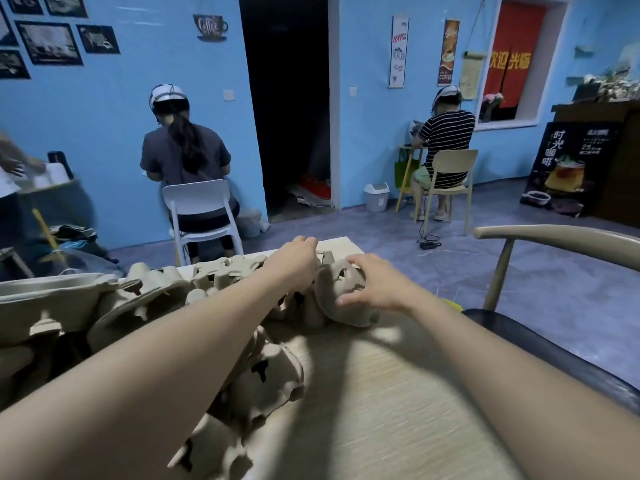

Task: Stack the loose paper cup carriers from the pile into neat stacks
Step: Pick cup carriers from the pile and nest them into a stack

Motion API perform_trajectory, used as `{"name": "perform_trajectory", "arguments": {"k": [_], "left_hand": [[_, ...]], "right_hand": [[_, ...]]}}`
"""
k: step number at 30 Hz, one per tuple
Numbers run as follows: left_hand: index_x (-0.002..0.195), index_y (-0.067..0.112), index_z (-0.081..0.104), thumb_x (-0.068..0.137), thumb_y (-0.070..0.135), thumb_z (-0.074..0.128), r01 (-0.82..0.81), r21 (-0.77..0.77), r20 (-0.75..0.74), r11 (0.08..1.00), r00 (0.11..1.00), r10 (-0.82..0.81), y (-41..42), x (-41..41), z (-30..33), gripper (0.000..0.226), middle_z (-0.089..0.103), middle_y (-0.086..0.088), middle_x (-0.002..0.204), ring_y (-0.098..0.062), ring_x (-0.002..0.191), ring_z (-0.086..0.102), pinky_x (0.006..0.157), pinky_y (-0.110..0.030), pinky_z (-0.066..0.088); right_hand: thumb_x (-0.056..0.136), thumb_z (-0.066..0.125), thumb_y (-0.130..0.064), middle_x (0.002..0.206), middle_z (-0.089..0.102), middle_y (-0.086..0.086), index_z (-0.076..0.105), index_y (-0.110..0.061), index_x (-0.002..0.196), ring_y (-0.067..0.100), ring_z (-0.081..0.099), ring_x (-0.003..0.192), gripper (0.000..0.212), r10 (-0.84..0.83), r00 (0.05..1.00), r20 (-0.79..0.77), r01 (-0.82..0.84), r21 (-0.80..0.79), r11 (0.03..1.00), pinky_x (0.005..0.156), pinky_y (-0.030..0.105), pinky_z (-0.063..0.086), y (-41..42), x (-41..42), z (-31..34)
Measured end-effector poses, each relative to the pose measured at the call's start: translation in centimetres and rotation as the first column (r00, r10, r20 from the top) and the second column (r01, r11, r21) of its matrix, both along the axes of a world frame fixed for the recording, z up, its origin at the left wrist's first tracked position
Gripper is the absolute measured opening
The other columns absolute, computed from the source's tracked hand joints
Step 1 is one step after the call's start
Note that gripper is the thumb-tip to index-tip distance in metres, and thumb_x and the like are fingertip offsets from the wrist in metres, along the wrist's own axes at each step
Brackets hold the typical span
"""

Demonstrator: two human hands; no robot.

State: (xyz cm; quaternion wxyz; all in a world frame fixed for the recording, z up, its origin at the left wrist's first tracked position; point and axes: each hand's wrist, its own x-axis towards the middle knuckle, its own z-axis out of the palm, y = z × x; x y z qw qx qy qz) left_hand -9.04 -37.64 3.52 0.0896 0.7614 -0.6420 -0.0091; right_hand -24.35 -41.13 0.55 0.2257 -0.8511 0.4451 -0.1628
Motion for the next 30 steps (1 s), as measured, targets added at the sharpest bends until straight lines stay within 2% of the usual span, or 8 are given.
{"name": "perform_trajectory", "arguments": {"k": [2, 5, 9, 15, 19, 24, 27, 30], "left_hand": [[0.126, 0.011, 0.045, 0.093, 0.012, 0.045, -0.005, 0.035, -0.002, 0.999, 1.0, 0.005, -1.0, 0.1, 0.1, 0.032, 0.047, -0.01, 0.133, -0.028, 0.117, 0.048, 0.09, -0.037, 0.043], [0.119, 0.009, 0.052, 0.094, 0.018, 0.045, -0.001, 0.066, 0.005, 0.998, 1.0, 0.001, -1.8, 0.2, 0.0, 0.027, 0.05, -0.012, 0.124, -0.027, 0.106, 0.053, 0.083, -0.035, 0.043], [0.129, 0.014, 0.052, 0.093, 0.019, 0.052, 0.028, 0.049, 0.05, 0.998, 0.998, -0.03, -1.4, 0.4, -0.2, 0.036, 0.045, -0.009, 0.126, -0.028, 0.111, 0.051, 0.092, -0.036, 0.044], [0.127, 0.018, 0.053, 0.089, 0.019, 0.057, 0.153, 0.032, 0.058, 0.988, 0.986, -0.155, 0.7, -0.7, -0.1, 0.039, 0.047, -0.006, 0.128, -0.026, 0.115, 0.048, 0.087, -0.029, 0.039], [0.127, 0.018, 0.055, 0.087, 0.016, 0.061, 0.236, 0.046, 0.043, 0.971, 0.97, -0.238, 2.5, -2.0, 0.2, 0.041, 0.049, -0.004, 0.128, -0.023, 0.115, 0.049, 0.089, -0.029, 0.039], [0.124, 0.019, 0.057, 0.087, 0.019, 0.062, 0.302, 0.054, 0.026, 0.952, 0.953, -0.303, 5.2, -3.8, 0.5, 0.038, 0.051, -0.003, 0.125, -0.021, 0.11, 0.05, 0.085, -0.027, 0.038], [0.128, 0.018, 0.055, 0.089, 0.017, 0.061, 0.336, 0.049, 0.009, 0.94, 0.941, -0.337, 7.0, -4.9, 0.3, 0.04, 0.05, -0.004, 0.129, -0.022, 0.115, 0.049, 0.092, -0.03, 0.039], [0.131, 0.017, 0.052, 0.089, 0.016, 0.06, 0.366, 0.045, -0.008, 0.93, 0.931, -0.366, 8.7, -5.8, 0.2, 0.043, 0.046, -0.004, 0.134, -0.023, 0.12, 0.047, 0.097, -0.03, 0.039]], "right_hand": [[0.063, 0.08, -0.046, 0.121, 0.054, 0.001, 0.05, -0.024, 0.124, 0.022, 0.048, 0.115, 0.072, 0.025, 1.0, 0.012, -0.025, -0.007, 1.0, 0.096, 0.041, 0.044, -0.1, 0.0, -0.1], [0.064, 0.082, -0.043, 0.107, 0.056, -0.004, 0.055, -0.022, 0.113, 0.016, 0.051, 0.101, 0.06, 0.046, 0.998, 0.05, -0.044, -0.038, 0.998, 0.082, 0.031, 0.044, 0.0, -0.5, -0.1], [0.07, 0.08, -0.032, 0.084, 0.049, -0.01, 0.054, -0.022, 0.097, 0.013, 0.047, 0.083, 0.038, 0.027, 0.998, 0.057, -0.023, -0.076, 0.997, 0.062, 0.022, 0.035, 0.9, -1.9, -0.1], [0.069, 0.08, -0.028, 0.096, 0.059, 0.0, 0.062, -0.011, 0.104, 0.018, 0.053, 0.089, 0.043, 0.015, 1.0, 0.013, -0.014, -0.074, 0.997, 0.078, 0.032, 0.043, 3.3, -4.2, 0.3], [0.067, 0.082, -0.024, 0.097, 0.061, 0.0, 0.064, -0.012, 0.105, 0.017, 0.056, 0.091, 0.043, -0.014, 0.999, 0.044, 0.015, -0.037, 0.999, 0.077, 0.029, 0.045, 5.6, -6.0, 0.6], [0.066, 0.083, -0.025, 0.095, 0.06, -0.003, 0.064, -0.013, 0.106, 0.014, 0.054, 0.087, 0.045, -0.012, 0.999, 0.03, 0.013, -0.032, 0.999, 0.074, 0.027, 0.044, 8.6, -7.8, 1.0], [0.066, 0.082, -0.025, 0.094, 0.058, -0.004, 0.064, -0.013, 0.104, 0.011, 0.05, 0.083, 0.044, -0.018, 0.999, 0.028, 0.019, -0.047, 0.999, 0.066, 0.023, 0.038, 10.5, -8.9, 1.0], [0.067, 0.082, -0.024, 0.091, 0.057, -0.004, 0.065, -0.012, 0.103, 0.011, 0.05, 0.081, 0.042, -0.036, 0.999, 0.031, 0.037, -0.057, 0.998, 0.066, 0.024, 0.039, 12.3, -9.8, 1.0]]}}
